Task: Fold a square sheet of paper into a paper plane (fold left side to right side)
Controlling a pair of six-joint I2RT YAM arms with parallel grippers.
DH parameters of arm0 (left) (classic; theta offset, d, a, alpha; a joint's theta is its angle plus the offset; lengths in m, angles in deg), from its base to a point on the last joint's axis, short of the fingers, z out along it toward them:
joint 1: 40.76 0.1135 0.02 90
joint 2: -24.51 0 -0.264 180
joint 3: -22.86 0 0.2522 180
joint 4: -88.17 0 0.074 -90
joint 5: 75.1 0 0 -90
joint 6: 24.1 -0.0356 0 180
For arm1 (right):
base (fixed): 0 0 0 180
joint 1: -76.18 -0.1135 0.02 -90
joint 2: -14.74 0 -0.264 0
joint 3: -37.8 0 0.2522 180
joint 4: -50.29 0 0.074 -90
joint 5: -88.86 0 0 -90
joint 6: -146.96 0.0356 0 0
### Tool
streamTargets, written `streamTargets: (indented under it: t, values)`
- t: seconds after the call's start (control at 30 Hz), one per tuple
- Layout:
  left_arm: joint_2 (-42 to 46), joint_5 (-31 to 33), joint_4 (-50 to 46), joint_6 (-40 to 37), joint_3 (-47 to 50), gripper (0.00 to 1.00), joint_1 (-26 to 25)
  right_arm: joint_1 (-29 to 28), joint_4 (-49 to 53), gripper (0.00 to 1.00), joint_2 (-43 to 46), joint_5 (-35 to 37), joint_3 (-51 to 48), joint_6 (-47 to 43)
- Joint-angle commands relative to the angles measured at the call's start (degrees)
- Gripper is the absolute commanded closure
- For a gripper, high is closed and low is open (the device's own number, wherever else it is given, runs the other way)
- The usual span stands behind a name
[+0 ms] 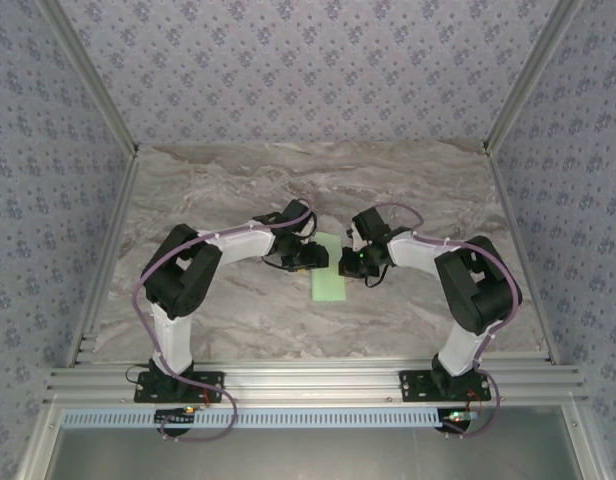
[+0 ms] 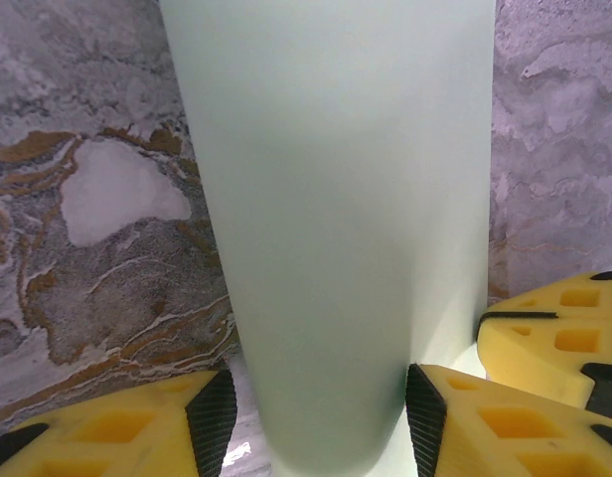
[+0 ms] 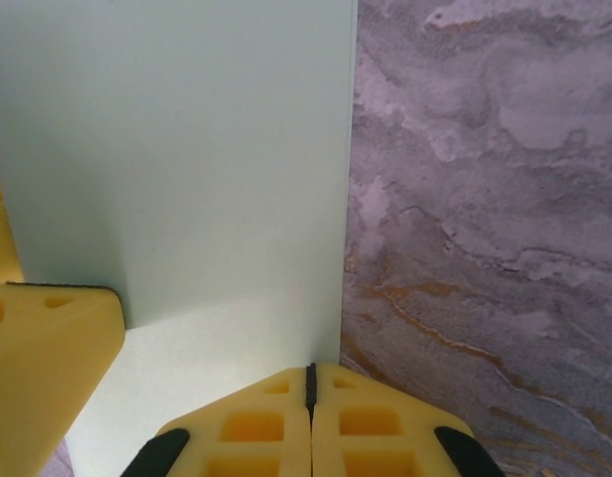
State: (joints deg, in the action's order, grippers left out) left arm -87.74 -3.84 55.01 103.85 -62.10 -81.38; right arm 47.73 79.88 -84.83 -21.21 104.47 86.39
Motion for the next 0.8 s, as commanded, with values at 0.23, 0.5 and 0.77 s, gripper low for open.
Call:
streamTargets:
  t: [0.23, 0.5, 0.77]
  values:
    - [2.5, 3.6, -4.1, -3.7, -1.0, 0.43, -0.5, -0.6, 7.5, 0.93, -4.3, 5.1, 1.7, -1.3]
    - [10.9, 3.7, -4.7, -4.4, -0.5, 0.42, 0.3, -0.6, 7.6, 0.94, -5.2, 5.0, 1.9, -1.2]
    - [8.8, -9.5, 7.4, 0.4, 2.1, 0.72, -0.2, -0.7, 7.7, 0.93, -5.5, 5.1, 2.1, -1.1]
